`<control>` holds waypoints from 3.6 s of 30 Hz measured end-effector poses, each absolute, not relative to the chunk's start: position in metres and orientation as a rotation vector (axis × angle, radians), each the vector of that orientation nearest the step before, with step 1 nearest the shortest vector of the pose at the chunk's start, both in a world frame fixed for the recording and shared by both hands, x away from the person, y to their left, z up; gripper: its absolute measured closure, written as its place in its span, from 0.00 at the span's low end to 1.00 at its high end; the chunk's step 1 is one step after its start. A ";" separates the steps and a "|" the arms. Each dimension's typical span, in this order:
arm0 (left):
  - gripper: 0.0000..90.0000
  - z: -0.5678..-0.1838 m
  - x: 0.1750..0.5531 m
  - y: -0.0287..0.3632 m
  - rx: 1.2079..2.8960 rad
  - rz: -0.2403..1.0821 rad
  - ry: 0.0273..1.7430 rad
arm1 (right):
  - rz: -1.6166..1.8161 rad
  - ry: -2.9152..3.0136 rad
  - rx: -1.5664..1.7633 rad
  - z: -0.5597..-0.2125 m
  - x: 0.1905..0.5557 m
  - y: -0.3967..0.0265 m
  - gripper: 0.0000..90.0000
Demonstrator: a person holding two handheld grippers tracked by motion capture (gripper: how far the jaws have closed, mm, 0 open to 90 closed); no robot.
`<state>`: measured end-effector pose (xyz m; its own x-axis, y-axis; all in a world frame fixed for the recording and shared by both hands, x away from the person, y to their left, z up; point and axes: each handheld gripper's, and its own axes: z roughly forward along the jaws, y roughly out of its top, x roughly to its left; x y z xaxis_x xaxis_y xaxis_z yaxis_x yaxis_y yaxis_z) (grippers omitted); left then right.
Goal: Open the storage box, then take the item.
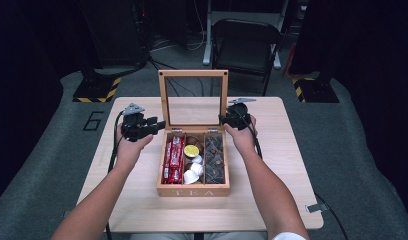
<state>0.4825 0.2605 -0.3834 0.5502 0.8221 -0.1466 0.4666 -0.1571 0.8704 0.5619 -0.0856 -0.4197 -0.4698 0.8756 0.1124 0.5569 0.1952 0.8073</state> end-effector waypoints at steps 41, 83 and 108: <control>0.56 -0.398 0.439 0.277 1.794 0.422 1.116 | 1.241 2.266 1.074 -0.412 0.457 -0.074 0.43; 0.56 -0.397 0.426 0.285 1.792 0.459 1.113 | 1.202 2.509 0.979 -0.455 0.486 -0.004 0.30; 0.56 -0.397 0.425 0.284 1.798 0.471 1.107 | 1.215 2.575 1.080 -0.464 0.496 0.004 0.35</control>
